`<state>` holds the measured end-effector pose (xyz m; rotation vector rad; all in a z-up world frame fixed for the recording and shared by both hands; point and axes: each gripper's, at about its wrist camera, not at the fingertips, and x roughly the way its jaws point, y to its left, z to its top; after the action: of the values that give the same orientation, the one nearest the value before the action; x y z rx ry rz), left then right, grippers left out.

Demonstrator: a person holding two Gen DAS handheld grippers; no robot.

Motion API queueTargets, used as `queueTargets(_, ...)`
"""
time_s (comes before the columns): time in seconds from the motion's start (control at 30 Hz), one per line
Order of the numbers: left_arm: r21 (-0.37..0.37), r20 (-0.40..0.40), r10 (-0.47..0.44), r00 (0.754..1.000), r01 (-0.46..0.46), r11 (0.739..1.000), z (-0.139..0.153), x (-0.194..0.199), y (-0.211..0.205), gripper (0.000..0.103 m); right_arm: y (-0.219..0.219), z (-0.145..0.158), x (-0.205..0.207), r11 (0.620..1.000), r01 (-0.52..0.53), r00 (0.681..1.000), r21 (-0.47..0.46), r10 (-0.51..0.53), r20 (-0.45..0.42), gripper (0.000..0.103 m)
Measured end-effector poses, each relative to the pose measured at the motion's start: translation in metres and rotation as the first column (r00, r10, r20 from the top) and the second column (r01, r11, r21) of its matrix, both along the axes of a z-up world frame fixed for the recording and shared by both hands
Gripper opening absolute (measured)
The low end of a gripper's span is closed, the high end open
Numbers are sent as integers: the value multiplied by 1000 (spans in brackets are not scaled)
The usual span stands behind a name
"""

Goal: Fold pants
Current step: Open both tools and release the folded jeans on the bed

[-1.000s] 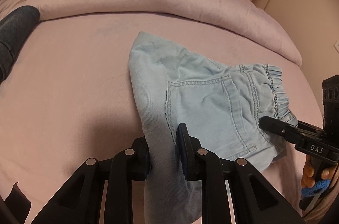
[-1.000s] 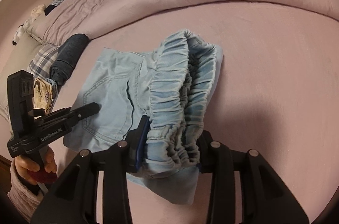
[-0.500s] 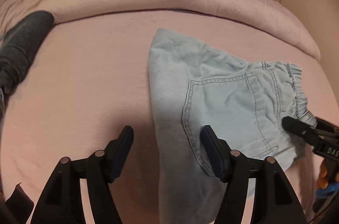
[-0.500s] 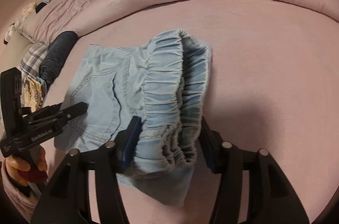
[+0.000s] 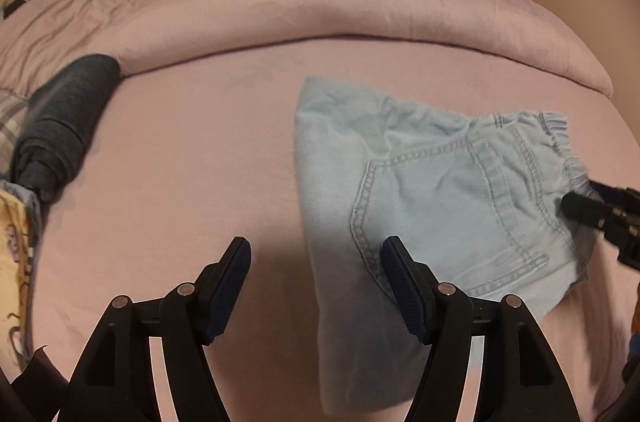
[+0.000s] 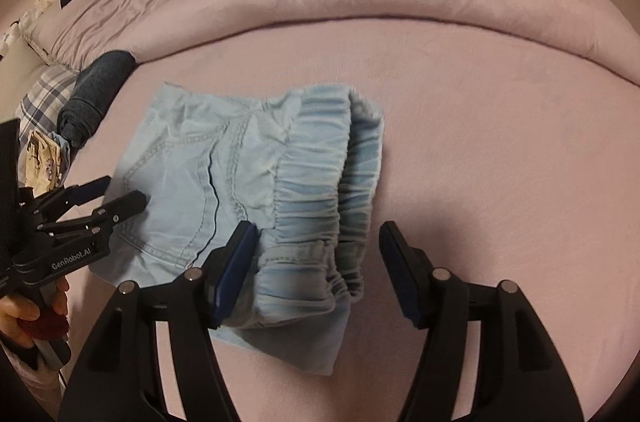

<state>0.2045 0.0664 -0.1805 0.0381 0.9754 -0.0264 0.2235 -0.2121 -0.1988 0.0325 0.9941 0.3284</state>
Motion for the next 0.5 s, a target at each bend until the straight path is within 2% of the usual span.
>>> queueTargets(0.13,-8,71,-8,997,9,1000,17,-13,-1,68,-4,19,-1,991,79,992,-109,-67,103,63)
queueTargets(0.17,-22,90,-22,996,24,999,22,-17,-2,68,-6,24,-1,989,91,989,-115,-76,128,65)
queueTargets(0.23,-58,110,-37,993,44,997,28,-20,-5,68,-6,35,0,995,52,986,-85,-38,162,61)
queueTargets(0.33,-118,117,-67,991,81,990,31,-24,-11,68,10,42,7,997,-50,983,-63,61,172,44)
queueTargets(0.4,-126,108,-79,991,92,988,27,-23,-16,68,23,43,16,992,-99,978,-75,111,175,30)
queueTargets(0.5,-136,59,-82,995,89,987,11,-22,-18,67,38,33,36,988,-129,981,-87,140,136,29)
